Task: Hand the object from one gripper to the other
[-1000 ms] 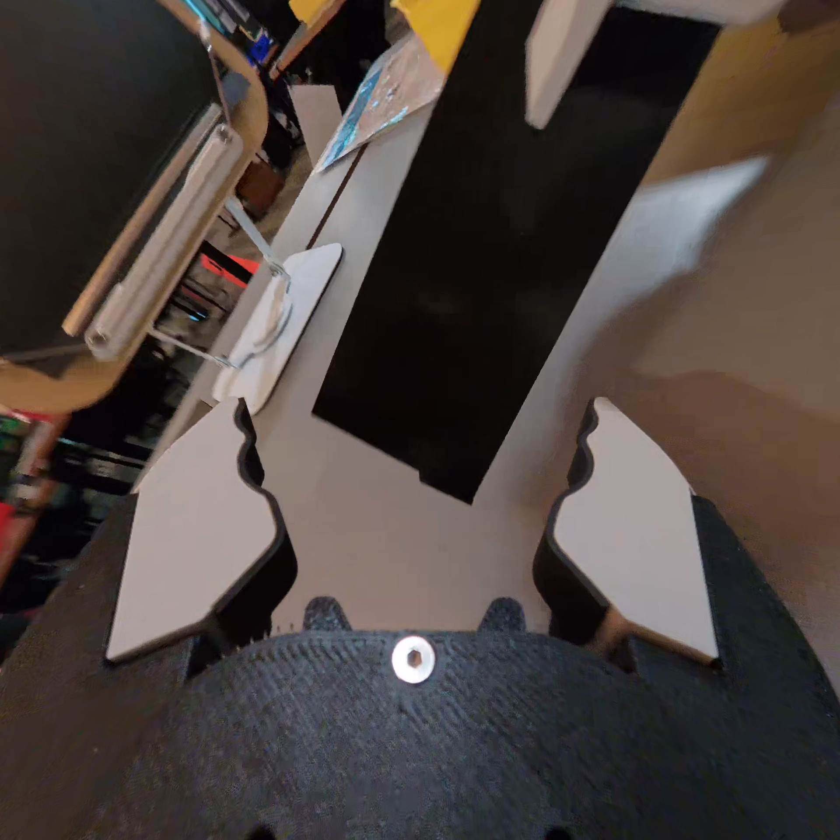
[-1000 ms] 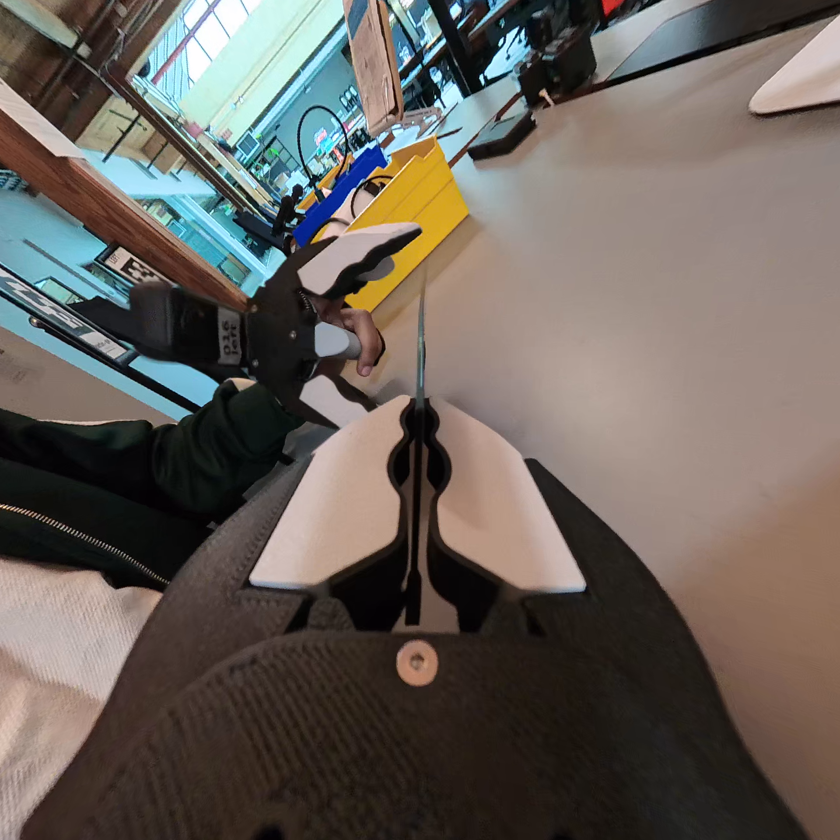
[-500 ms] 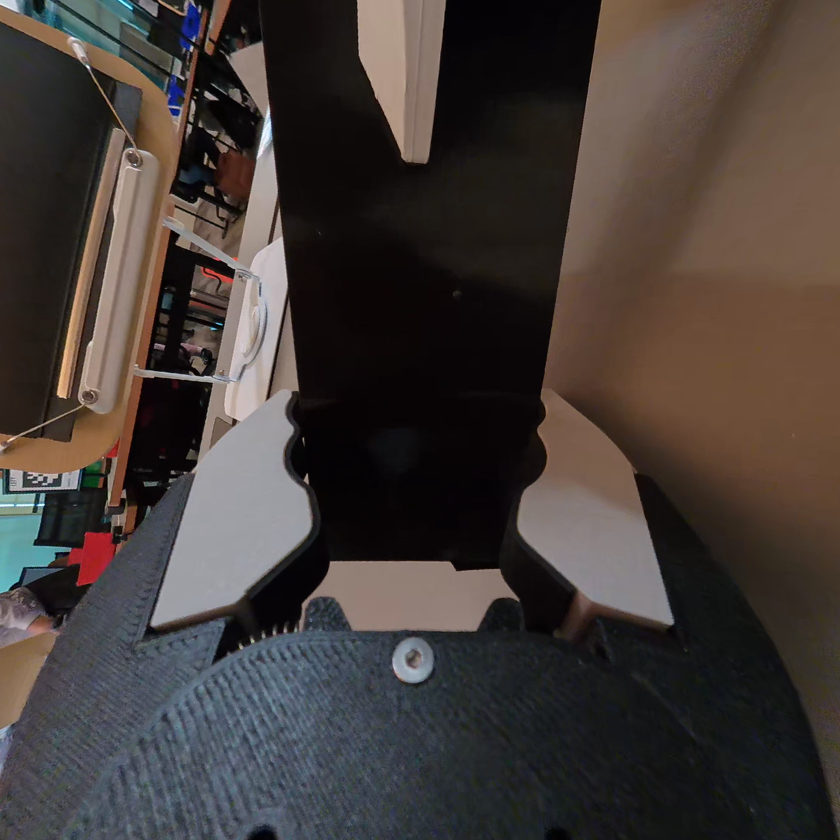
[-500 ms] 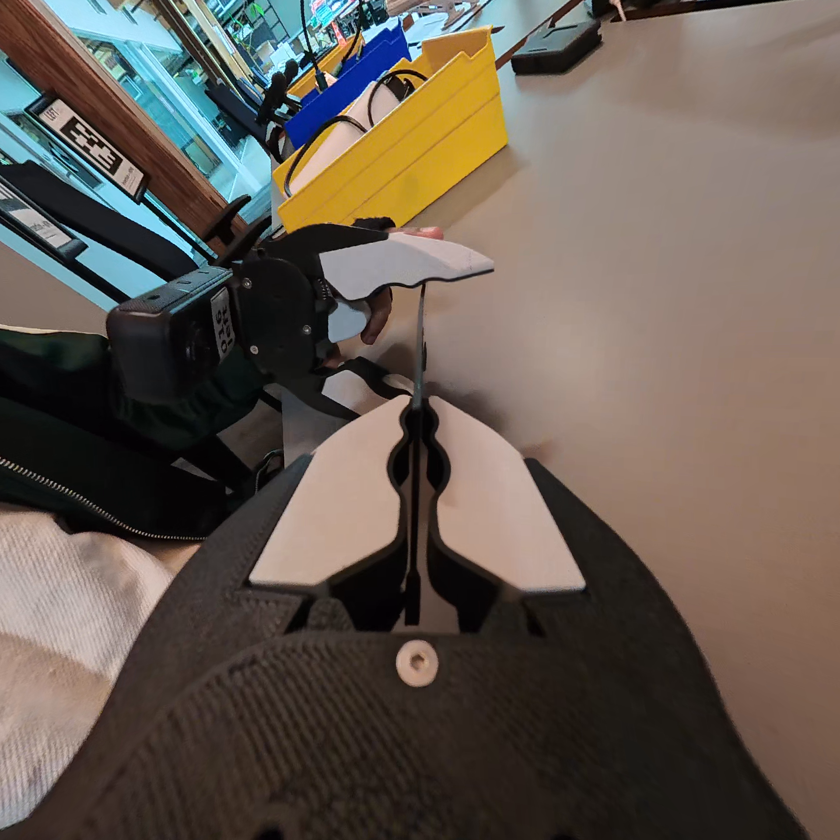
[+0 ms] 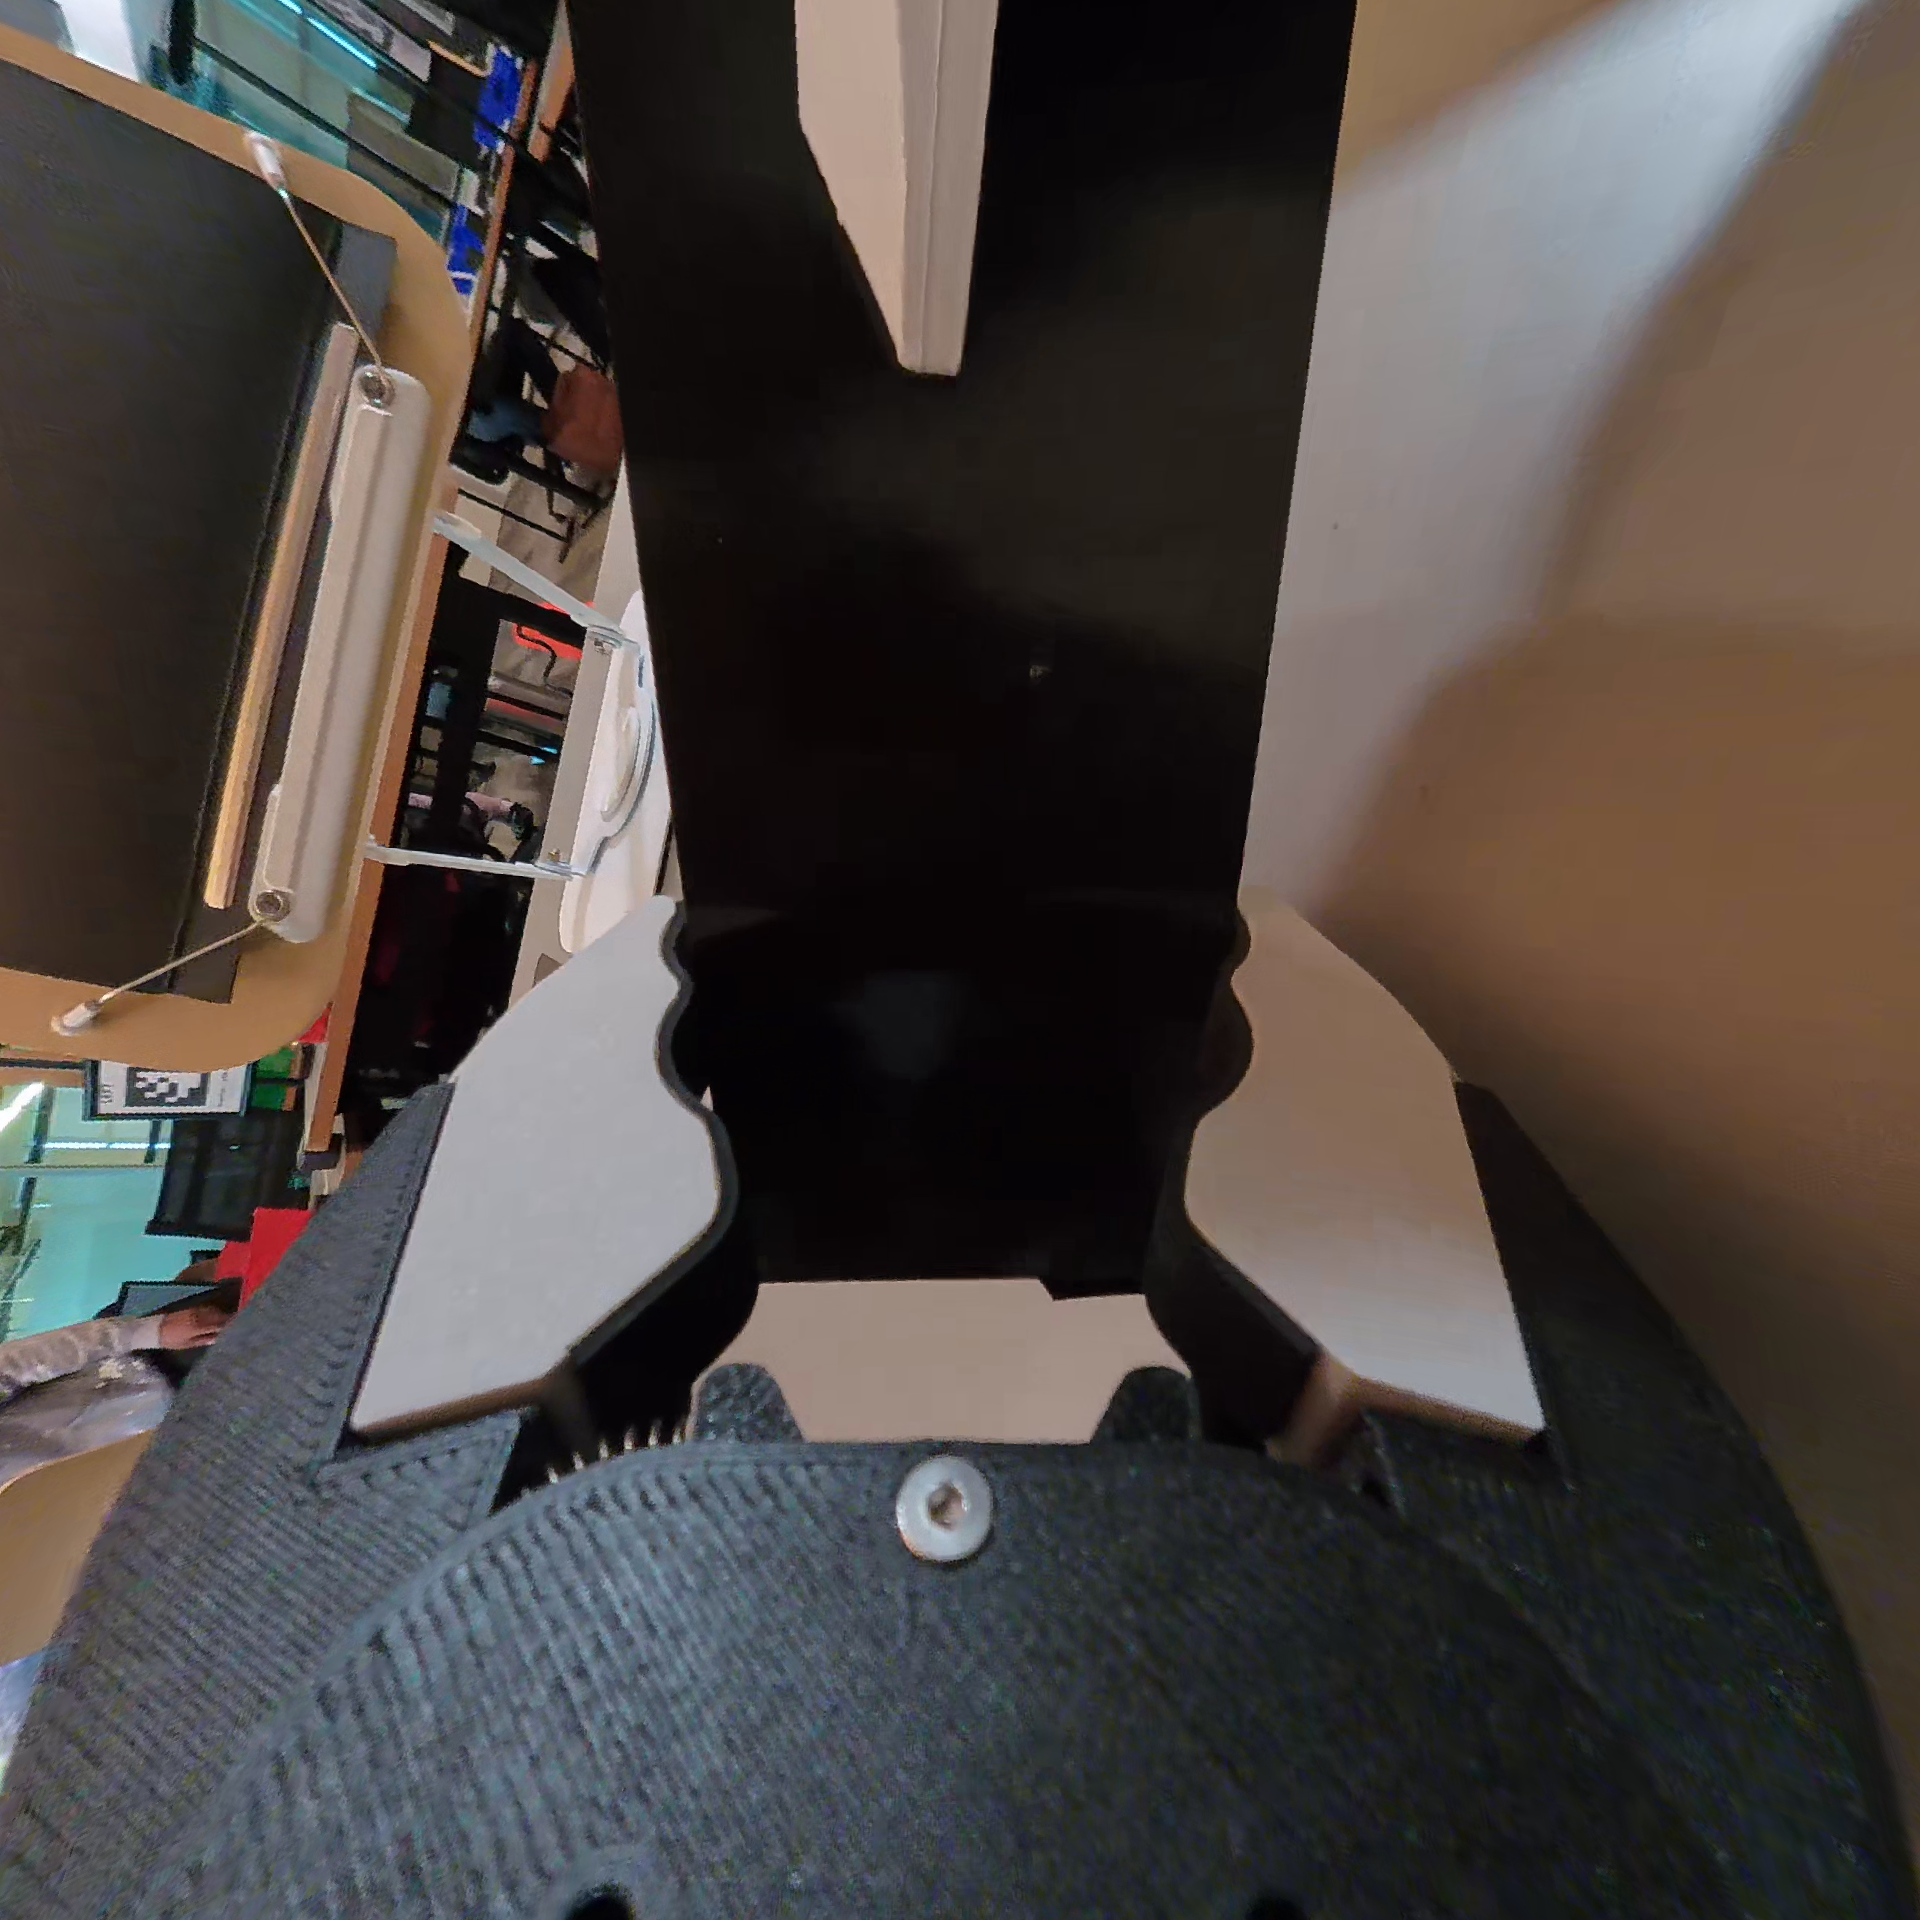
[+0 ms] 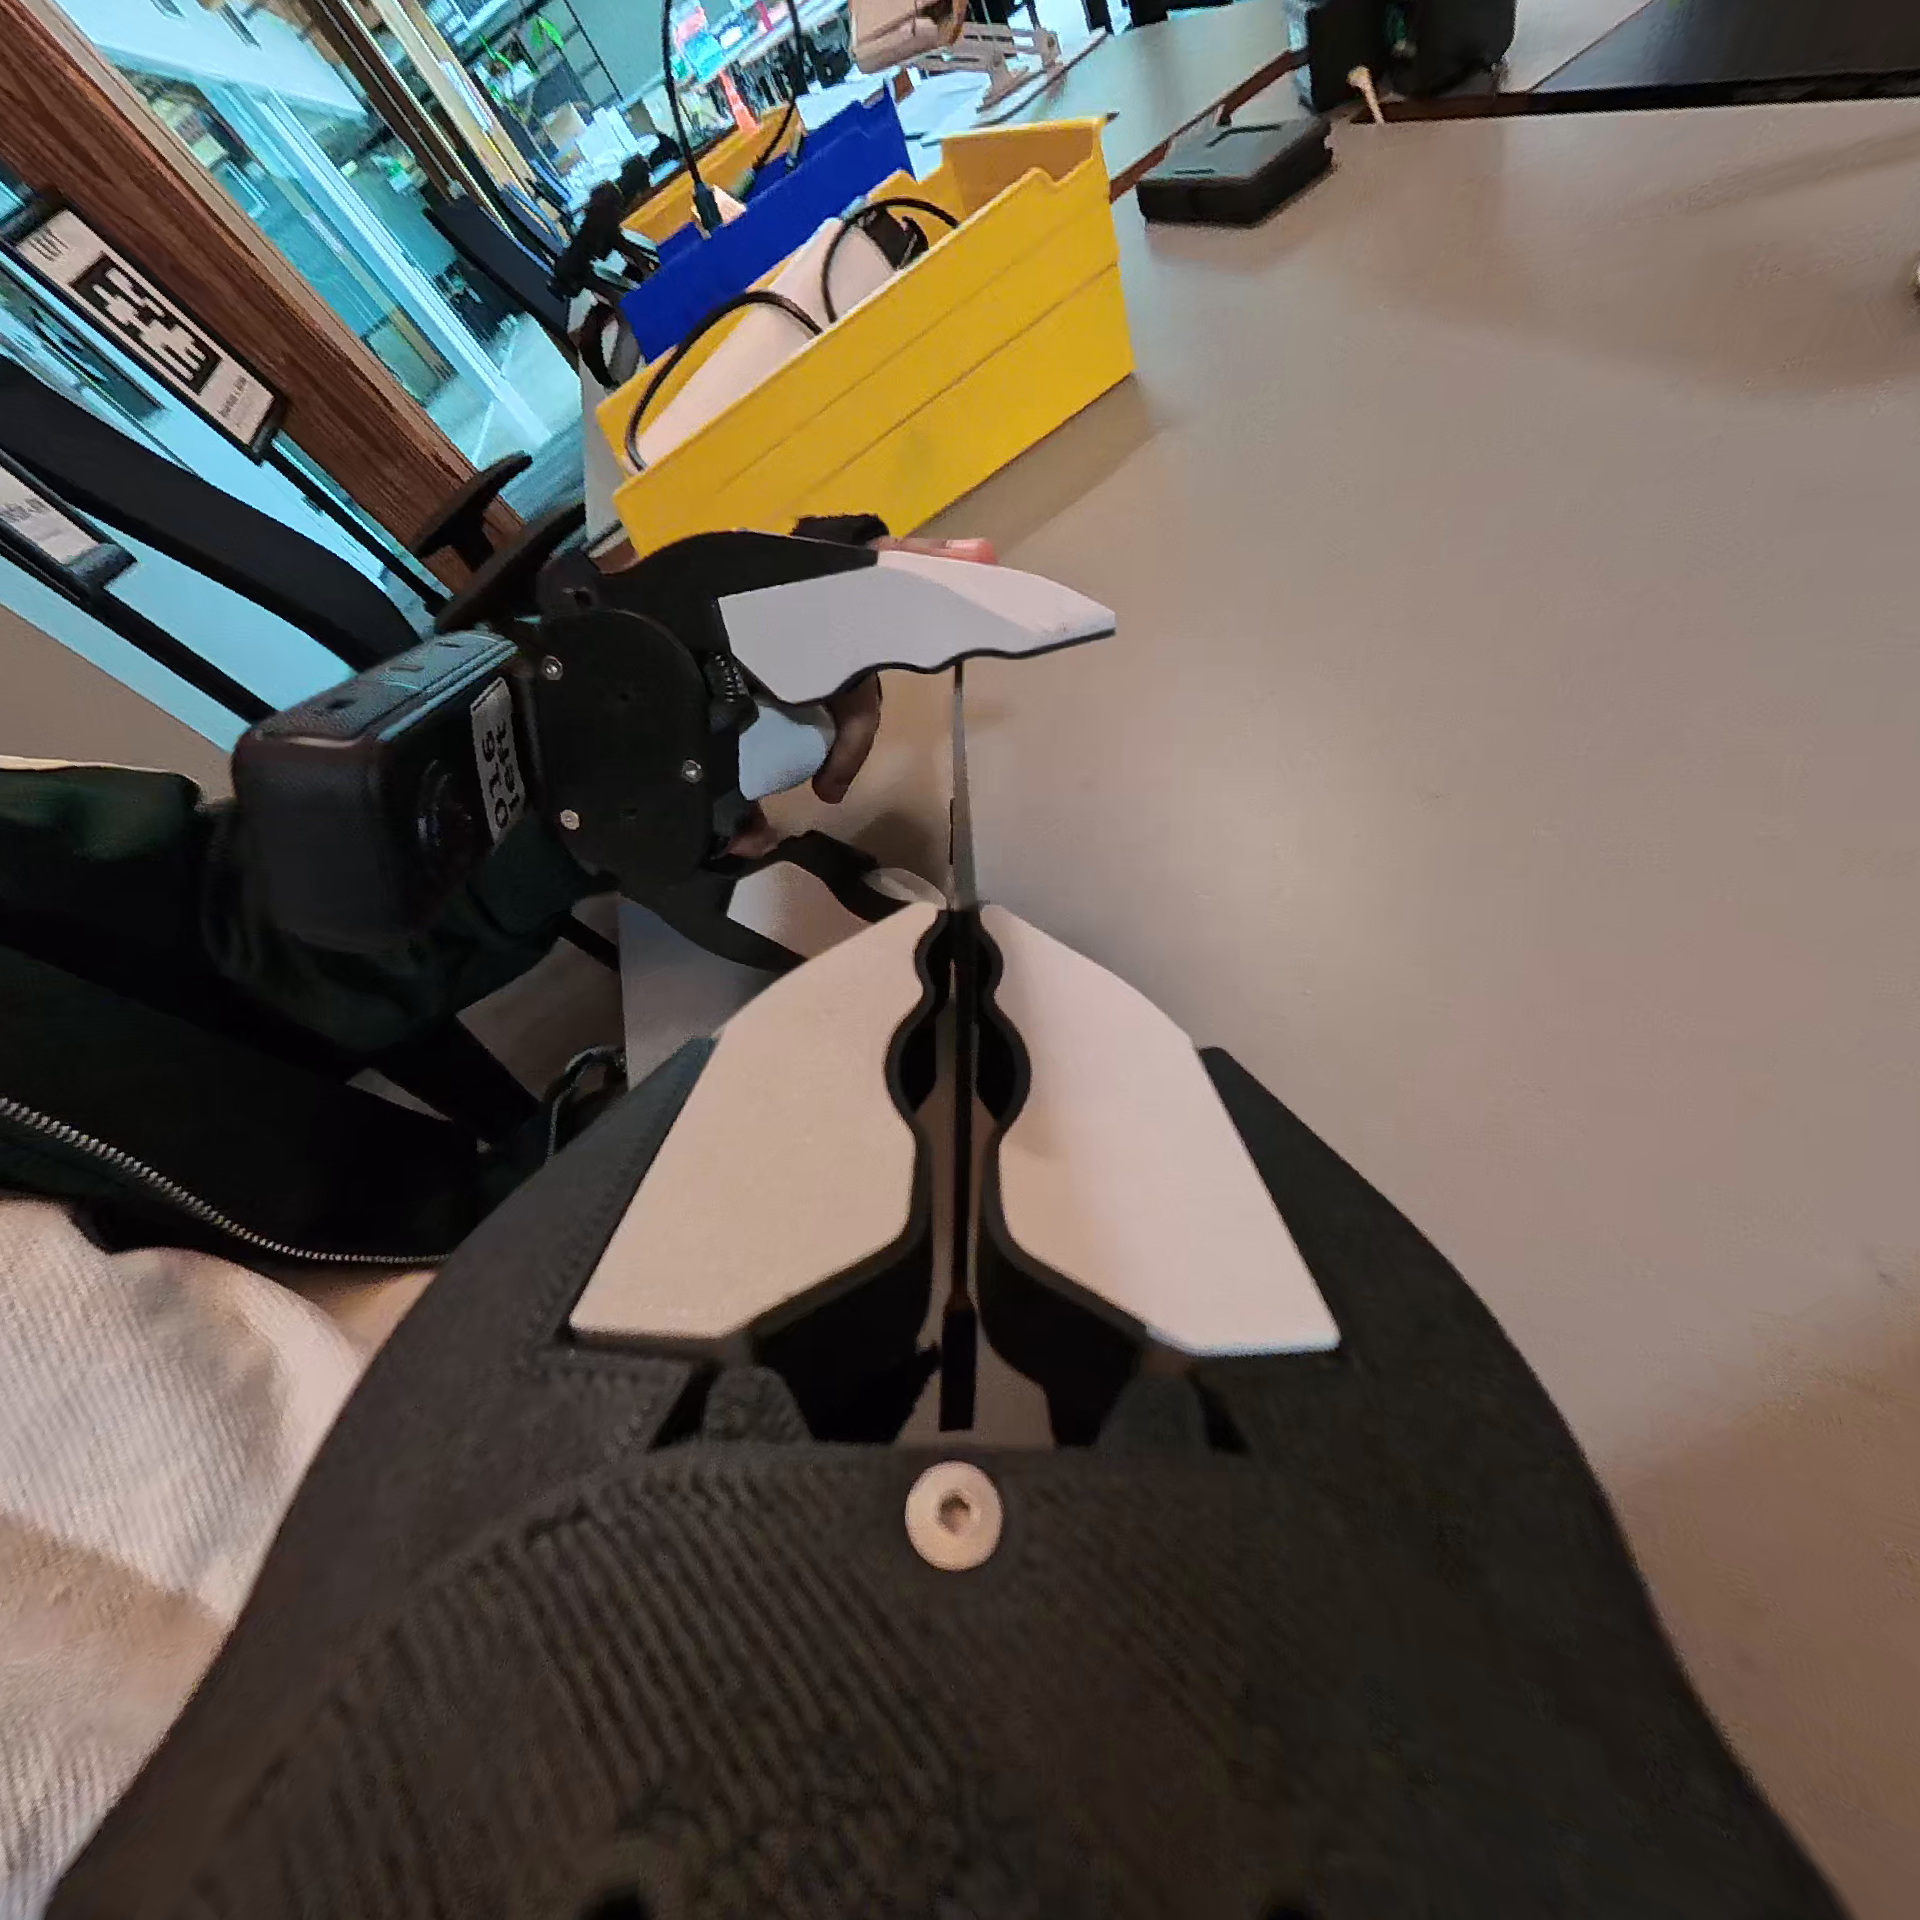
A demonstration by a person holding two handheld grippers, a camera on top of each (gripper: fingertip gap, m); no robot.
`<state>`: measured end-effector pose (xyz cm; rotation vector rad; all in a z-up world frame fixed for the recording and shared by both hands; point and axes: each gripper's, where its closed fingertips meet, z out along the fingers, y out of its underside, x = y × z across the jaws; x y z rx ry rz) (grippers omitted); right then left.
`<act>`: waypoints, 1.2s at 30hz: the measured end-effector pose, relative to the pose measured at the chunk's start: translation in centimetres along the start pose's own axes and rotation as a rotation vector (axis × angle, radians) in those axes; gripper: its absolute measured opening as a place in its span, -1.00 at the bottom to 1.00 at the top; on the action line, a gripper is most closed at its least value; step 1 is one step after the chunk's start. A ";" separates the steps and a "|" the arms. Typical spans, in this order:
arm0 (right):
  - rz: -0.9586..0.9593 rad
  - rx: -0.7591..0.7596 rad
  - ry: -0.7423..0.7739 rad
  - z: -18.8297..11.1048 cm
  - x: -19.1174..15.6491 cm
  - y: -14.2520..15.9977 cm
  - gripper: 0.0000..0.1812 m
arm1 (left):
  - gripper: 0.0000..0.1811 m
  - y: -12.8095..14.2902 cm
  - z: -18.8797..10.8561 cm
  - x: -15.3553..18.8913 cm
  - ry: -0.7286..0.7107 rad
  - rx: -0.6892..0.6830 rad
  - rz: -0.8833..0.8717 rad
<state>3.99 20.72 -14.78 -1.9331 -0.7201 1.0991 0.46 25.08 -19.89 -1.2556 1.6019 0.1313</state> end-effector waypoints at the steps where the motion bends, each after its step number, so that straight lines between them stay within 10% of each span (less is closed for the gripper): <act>1: -0.006 -0.011 0.011 0.1 0.0 0.1 -0.98 | 0.07 0.2 0.1 0.1 0.001 -0.014 0.017; 16: -0.076 0.045 0.040 -0.1 -0.7 -1.1 -0.97 | 0.02 -0.2 -0.7 -1.0 -0.092 -0.038 0.097; 23: -0.147 0.277 0.015 -2.0 -1.9 -4.7 -0.52 | 0.01 -0.3 -1.0 -1.9 -0.092 -0.021 -0.028; 29: -0.182 0.552 0.024 -5.2 -1.9 -7.8 -0.21 | 0.00 -1.0 -1.9 -3.8 -0.013 0.130 -0.419; 36: -0.138 0.527 0.018 -4.5 -0.5 -6.5 -0.16 | 0.00 -5.7 -5.2 -4.0 0.455 0.617 -0.966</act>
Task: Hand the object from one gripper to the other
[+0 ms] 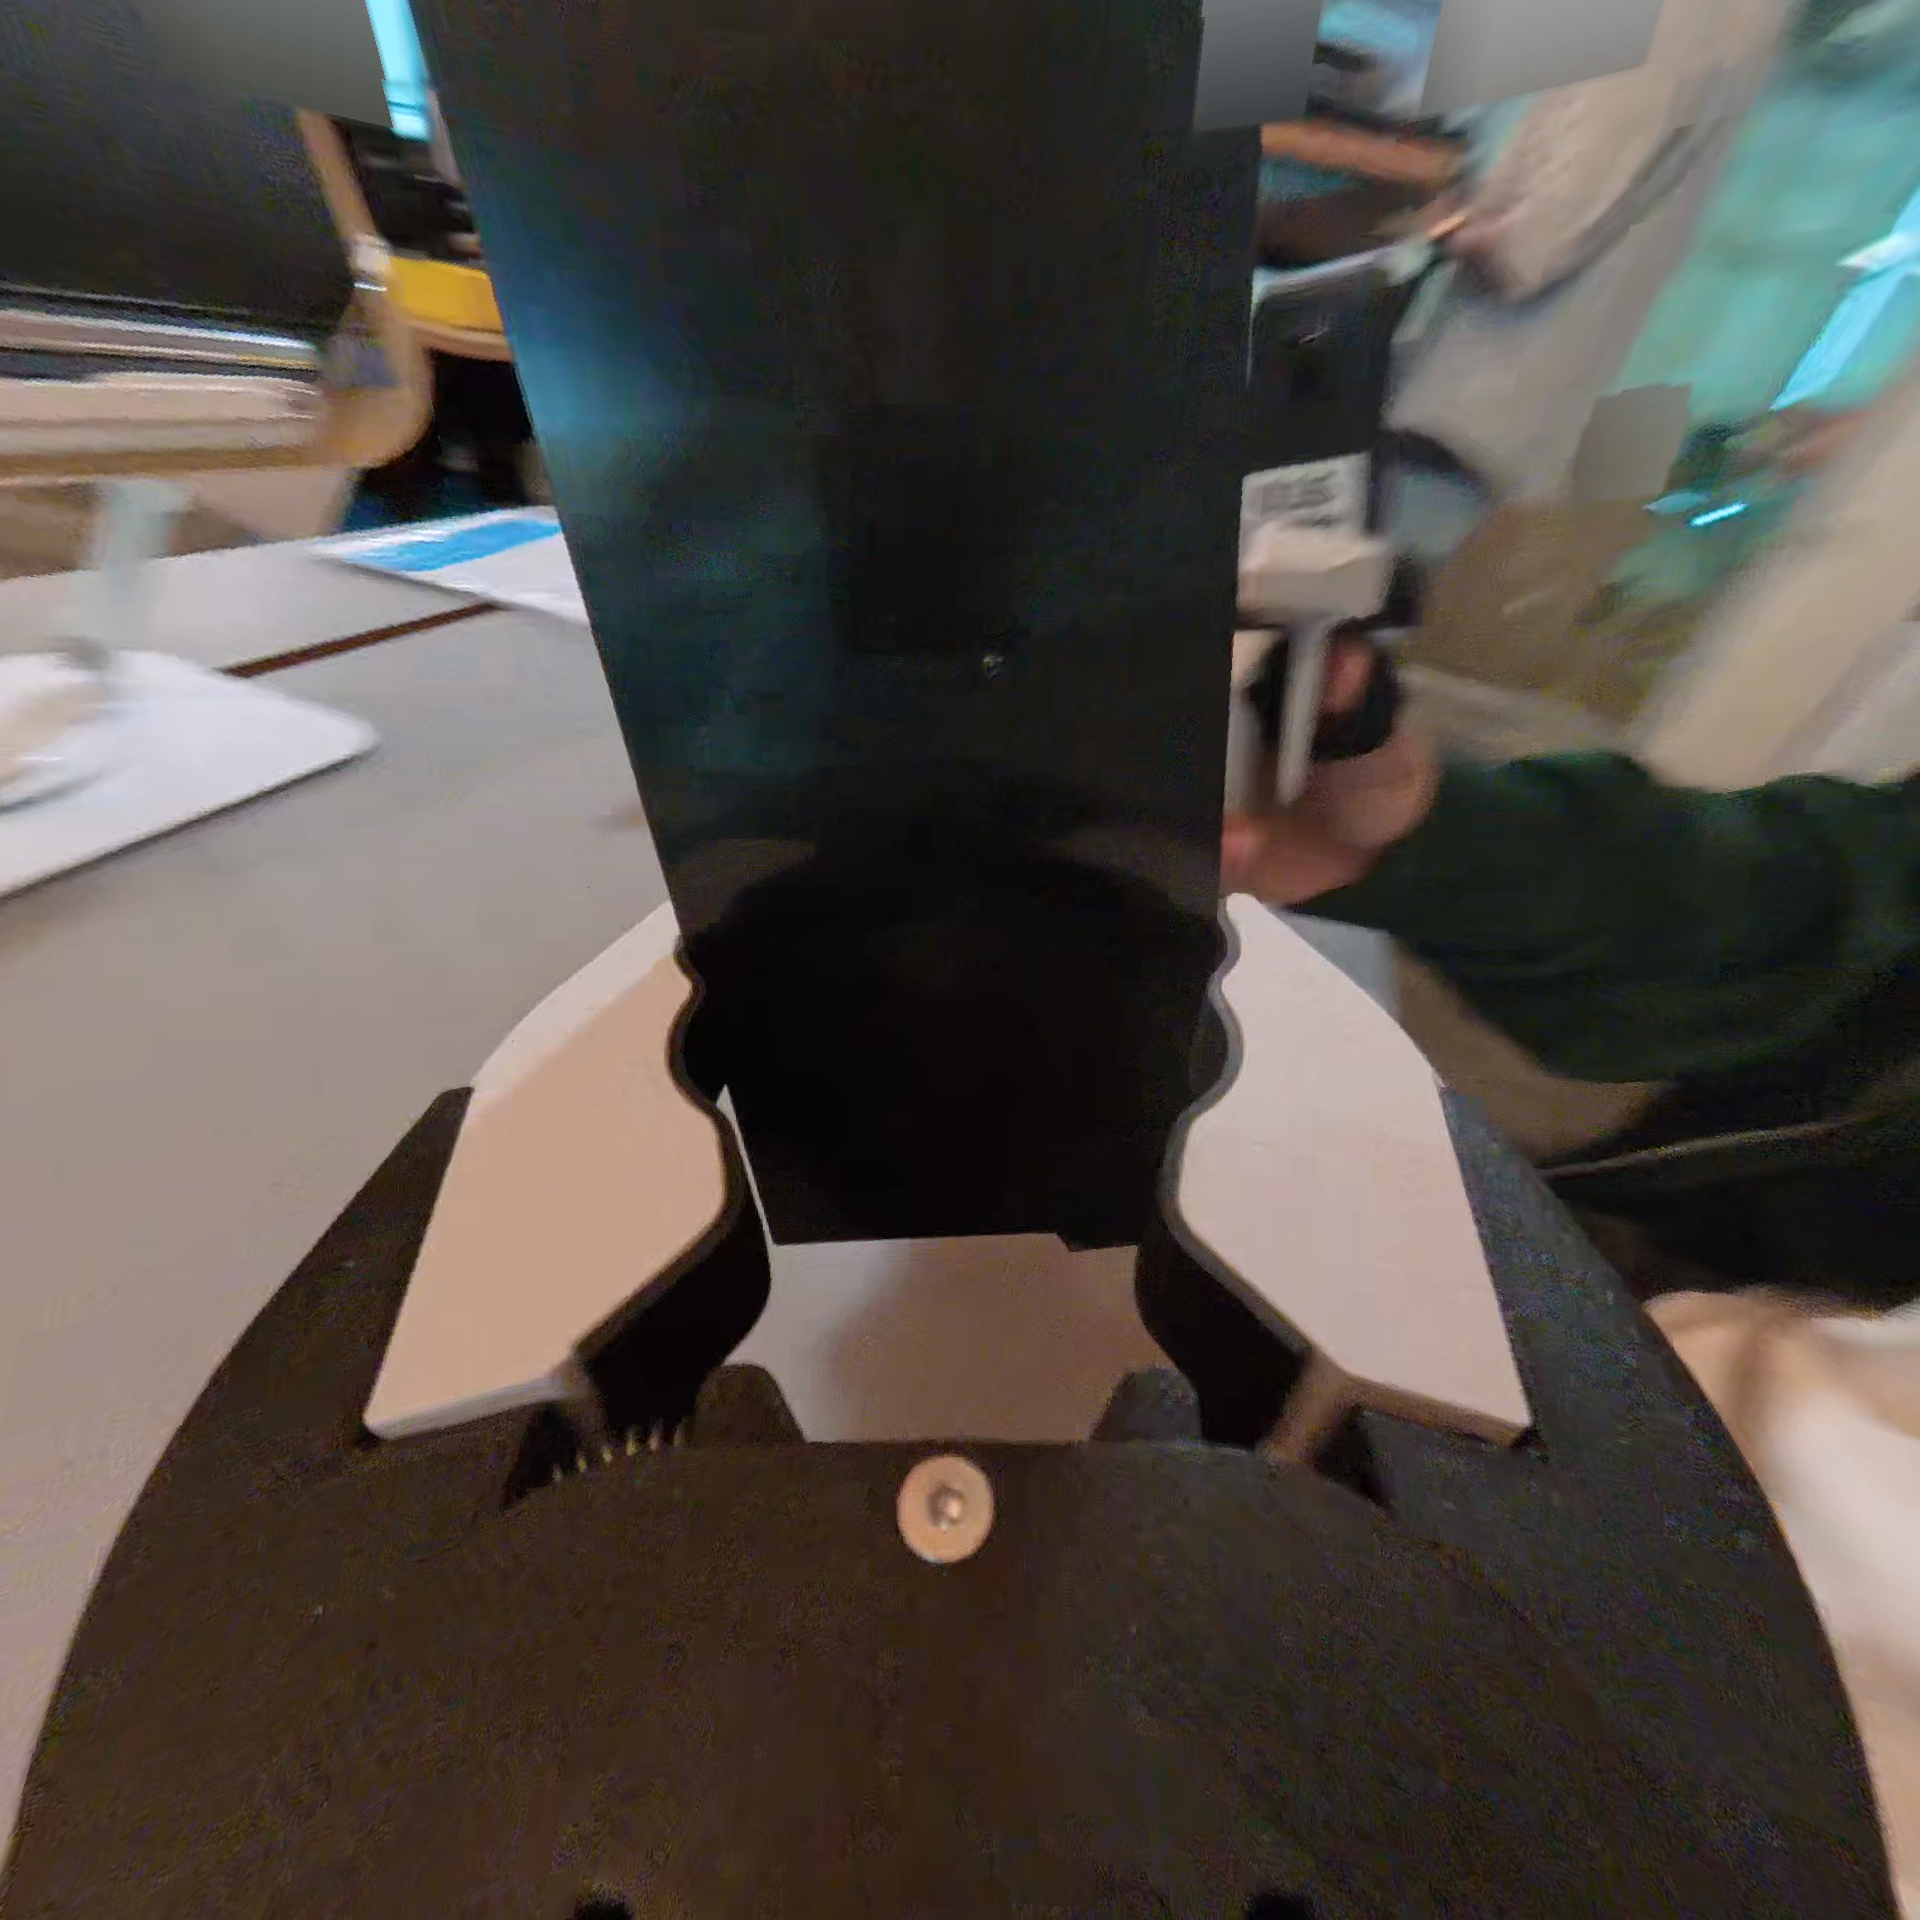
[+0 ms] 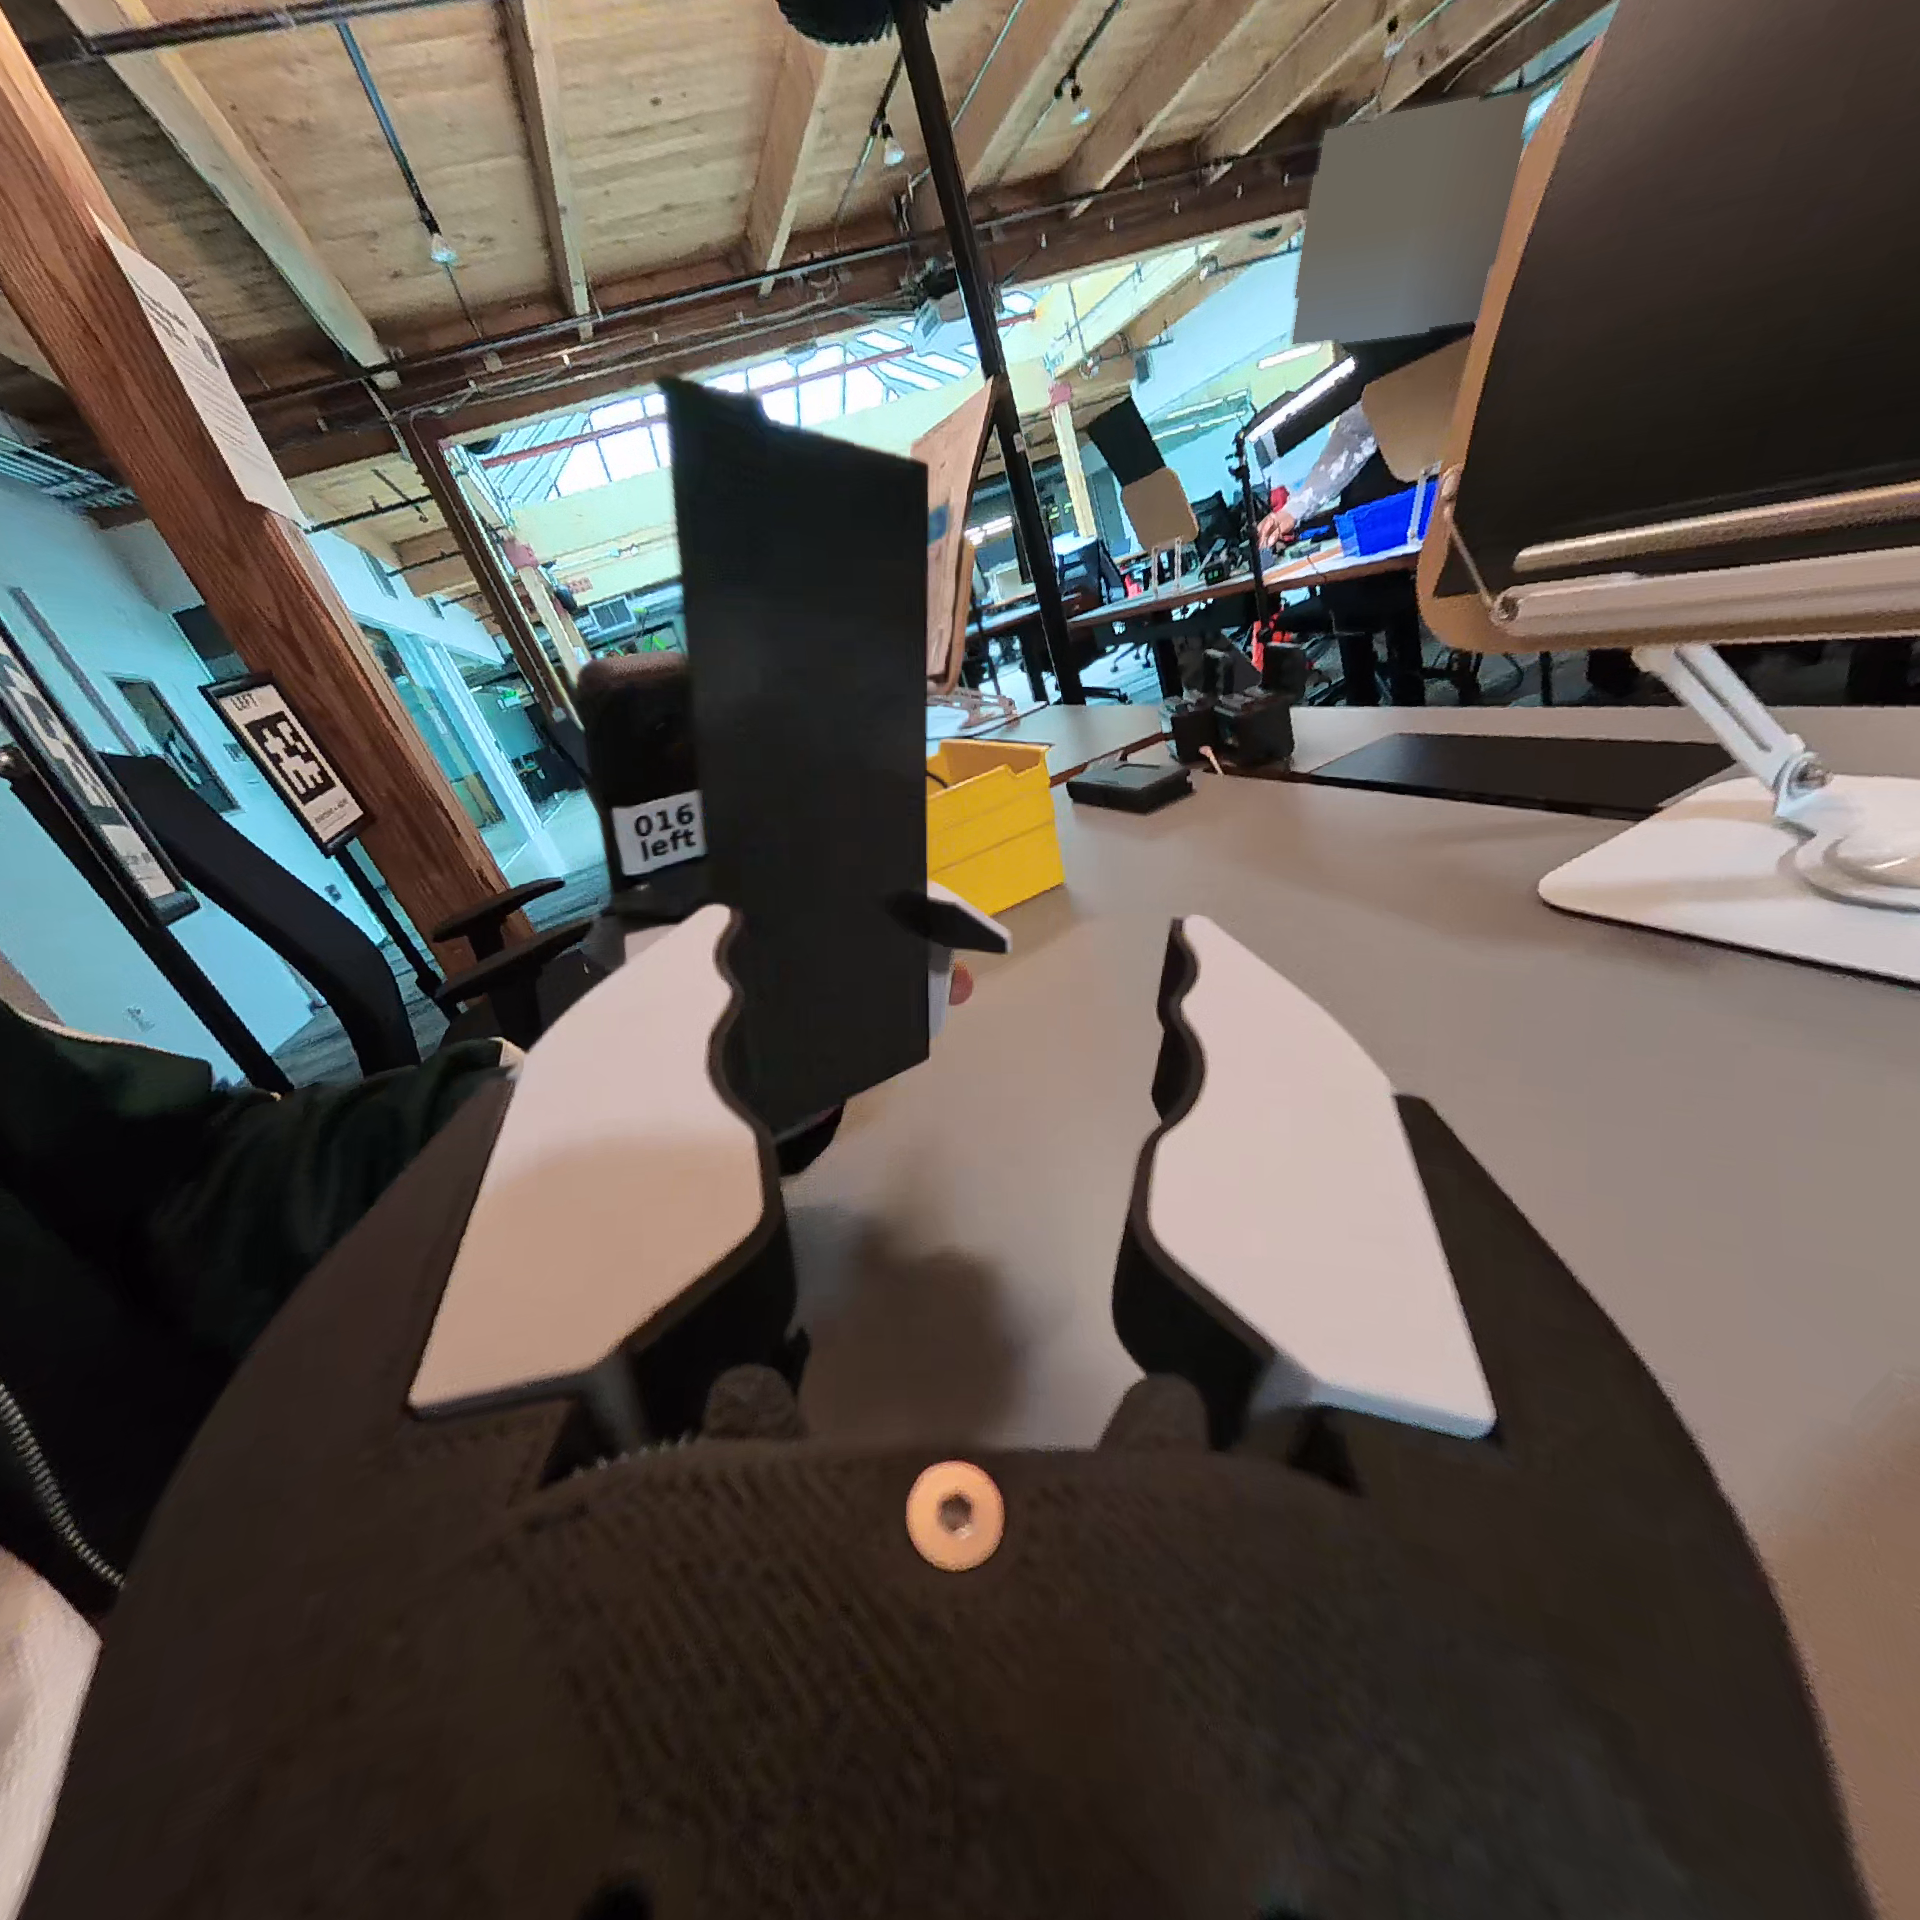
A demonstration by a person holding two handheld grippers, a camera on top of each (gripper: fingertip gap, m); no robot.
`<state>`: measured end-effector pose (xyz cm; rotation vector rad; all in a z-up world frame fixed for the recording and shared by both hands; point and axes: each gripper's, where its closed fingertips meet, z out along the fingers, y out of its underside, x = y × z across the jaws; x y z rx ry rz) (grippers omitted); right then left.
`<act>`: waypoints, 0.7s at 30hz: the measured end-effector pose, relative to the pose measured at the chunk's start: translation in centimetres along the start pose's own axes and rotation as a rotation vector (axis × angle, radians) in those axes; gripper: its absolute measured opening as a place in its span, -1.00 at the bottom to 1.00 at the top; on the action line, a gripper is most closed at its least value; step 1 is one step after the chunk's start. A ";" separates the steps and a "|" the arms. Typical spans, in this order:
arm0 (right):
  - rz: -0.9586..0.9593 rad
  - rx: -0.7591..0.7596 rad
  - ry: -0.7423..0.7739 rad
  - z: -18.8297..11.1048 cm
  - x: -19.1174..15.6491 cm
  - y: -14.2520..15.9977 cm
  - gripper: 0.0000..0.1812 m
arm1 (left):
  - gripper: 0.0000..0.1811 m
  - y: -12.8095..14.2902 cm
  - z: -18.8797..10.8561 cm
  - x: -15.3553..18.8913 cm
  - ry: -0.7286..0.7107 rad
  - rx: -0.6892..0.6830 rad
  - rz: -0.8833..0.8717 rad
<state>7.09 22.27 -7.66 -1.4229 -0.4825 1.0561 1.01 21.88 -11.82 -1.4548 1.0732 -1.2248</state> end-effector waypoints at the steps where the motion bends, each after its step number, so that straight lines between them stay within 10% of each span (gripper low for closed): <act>1: -0.002 -0.011 -0.005 0.2 -0.1 0.3 -0.15 | -0.01 0.0 0.2 0.9 0.074 0.011 -0.036; 8: -0.039 -0.071 -0.097 1.5 -2.6 1.7 -0.16 | 0.00 -0.2 1.6 6.2 0.377 0.050 -0.174; 21: 0.076 -0.042 -0.248 2.1 -5.7 0.7 -0.01 | 0.00 1.1 3.0 7.2 0.365 -0.007 -0.149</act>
